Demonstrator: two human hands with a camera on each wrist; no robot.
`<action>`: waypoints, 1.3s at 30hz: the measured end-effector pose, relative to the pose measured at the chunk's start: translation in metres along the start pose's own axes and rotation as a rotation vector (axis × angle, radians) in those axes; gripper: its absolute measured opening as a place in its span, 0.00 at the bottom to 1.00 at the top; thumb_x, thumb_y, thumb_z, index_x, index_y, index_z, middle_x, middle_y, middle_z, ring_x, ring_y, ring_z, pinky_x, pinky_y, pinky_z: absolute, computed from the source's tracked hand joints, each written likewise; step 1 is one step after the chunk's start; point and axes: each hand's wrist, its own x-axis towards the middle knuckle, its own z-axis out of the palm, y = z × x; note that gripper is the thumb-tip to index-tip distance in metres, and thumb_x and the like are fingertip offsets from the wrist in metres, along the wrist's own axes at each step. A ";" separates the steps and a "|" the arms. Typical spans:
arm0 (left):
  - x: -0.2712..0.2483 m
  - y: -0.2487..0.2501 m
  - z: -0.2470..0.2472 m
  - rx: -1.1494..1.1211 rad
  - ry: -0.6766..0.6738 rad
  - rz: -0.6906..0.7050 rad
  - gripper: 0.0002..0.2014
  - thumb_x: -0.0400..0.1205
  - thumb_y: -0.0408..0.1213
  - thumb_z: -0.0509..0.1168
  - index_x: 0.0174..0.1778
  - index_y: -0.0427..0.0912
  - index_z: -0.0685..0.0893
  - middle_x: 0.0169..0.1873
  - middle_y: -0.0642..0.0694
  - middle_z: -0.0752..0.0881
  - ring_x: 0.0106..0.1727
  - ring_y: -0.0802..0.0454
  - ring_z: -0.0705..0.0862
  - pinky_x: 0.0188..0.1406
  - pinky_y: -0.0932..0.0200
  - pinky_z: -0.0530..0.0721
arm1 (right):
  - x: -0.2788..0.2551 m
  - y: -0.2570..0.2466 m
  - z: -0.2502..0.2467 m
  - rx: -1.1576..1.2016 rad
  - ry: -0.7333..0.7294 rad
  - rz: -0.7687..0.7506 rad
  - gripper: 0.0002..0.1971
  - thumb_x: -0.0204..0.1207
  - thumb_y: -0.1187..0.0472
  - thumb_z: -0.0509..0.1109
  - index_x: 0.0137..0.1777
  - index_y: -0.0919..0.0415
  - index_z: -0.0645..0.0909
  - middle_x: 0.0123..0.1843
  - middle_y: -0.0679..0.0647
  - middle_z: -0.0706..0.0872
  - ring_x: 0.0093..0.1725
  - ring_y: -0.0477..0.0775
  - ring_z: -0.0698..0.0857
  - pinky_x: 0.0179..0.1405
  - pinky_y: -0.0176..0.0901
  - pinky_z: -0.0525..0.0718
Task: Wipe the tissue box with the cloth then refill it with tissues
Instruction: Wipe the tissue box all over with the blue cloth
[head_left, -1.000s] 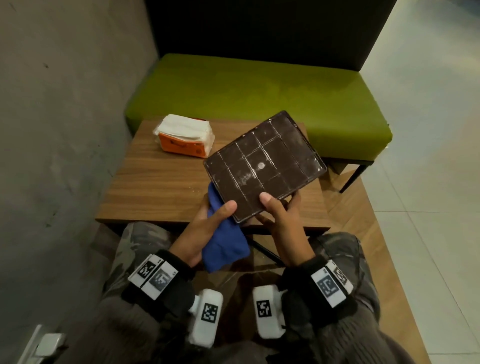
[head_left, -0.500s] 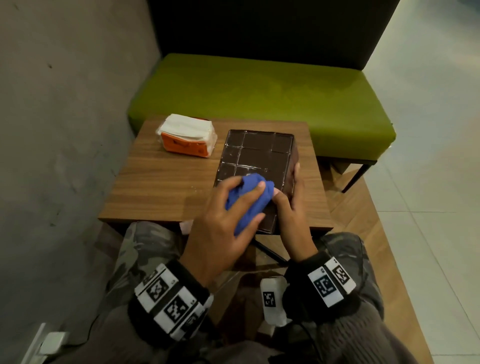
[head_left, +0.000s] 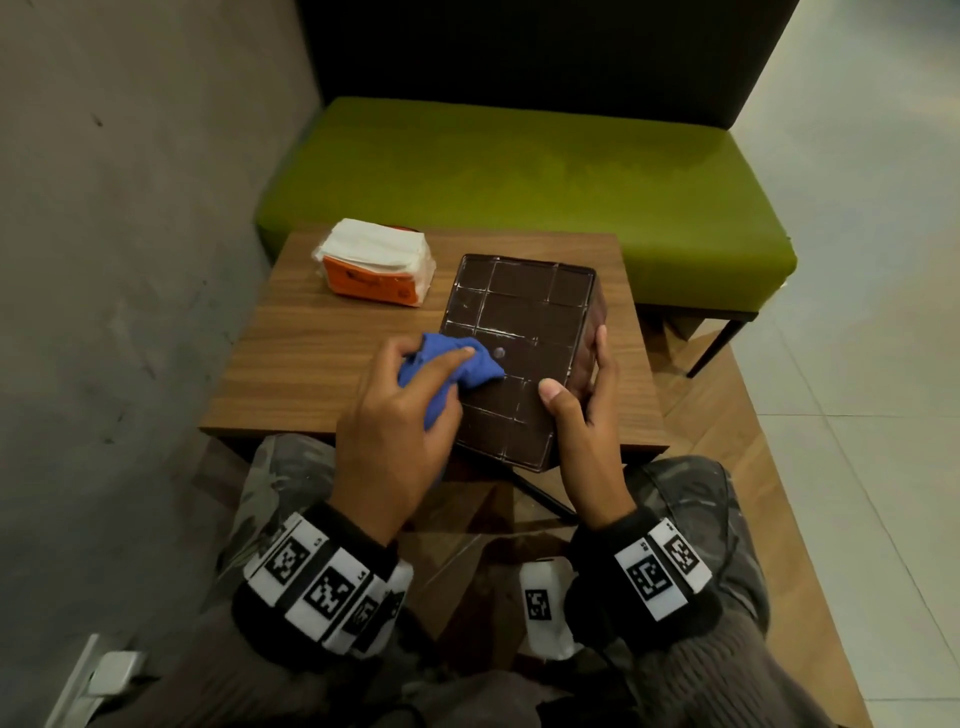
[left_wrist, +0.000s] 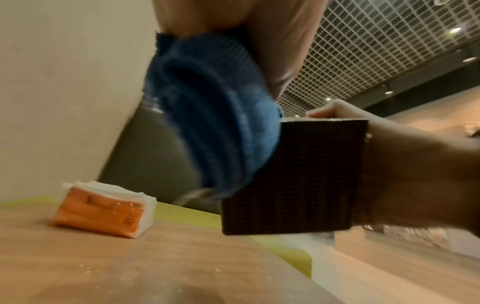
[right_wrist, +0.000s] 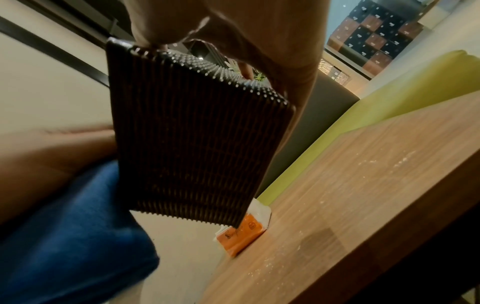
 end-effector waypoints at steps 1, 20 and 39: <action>0.003 0.000 -0.001 -0.002 0.014 -0.043 0.18 0.78 0.42 0.61 0.62 0.48 0.84 0.57 0.42 0.79 0.50 0.48 0.82 0.38 0.57 0.83 | 0.001 -0.002 0.001 0.005 0.005 0.009 0.39 0.64 0.40 0.71 0.73 0.25 0.55 0.81 0.48 0.66 0.77 0.50 0.72 0.74 0.63 0.74; 0.002 -0.001 0.002 -0.033 -0.059 0.109 0.19 0.77 0.42 0.59 0.64 0.53 0.80 0.62 0.45 0.74 0.54 0.52 0.79 0.40 0.64 0.79 | 0.010 -0.003 -0.002 -0.014 -0.008 0.016 0.42 0.63 0.40 0.73 0.75 0.29 0.55 0.81 0.49 0.67 0.77 0.49 0.72 0.74 0.62 0.74; 0.001 0.024 0.009 -0.070 0.010 0.172 0.15 0.79 0.41 0.65 0.61 0.46 0.84 0.58 0.41 0.79 0.54 0.54 0.79 0.46 0.67 0.79 | 0.028 -0.027 0.001 0.061 0.091 -0.048 0.49 0.62 0.42 0.68 0.83 0.52 0.54 0.69 0.38 0.73 0.67 0.36 0.78 0.67 0.40 0.80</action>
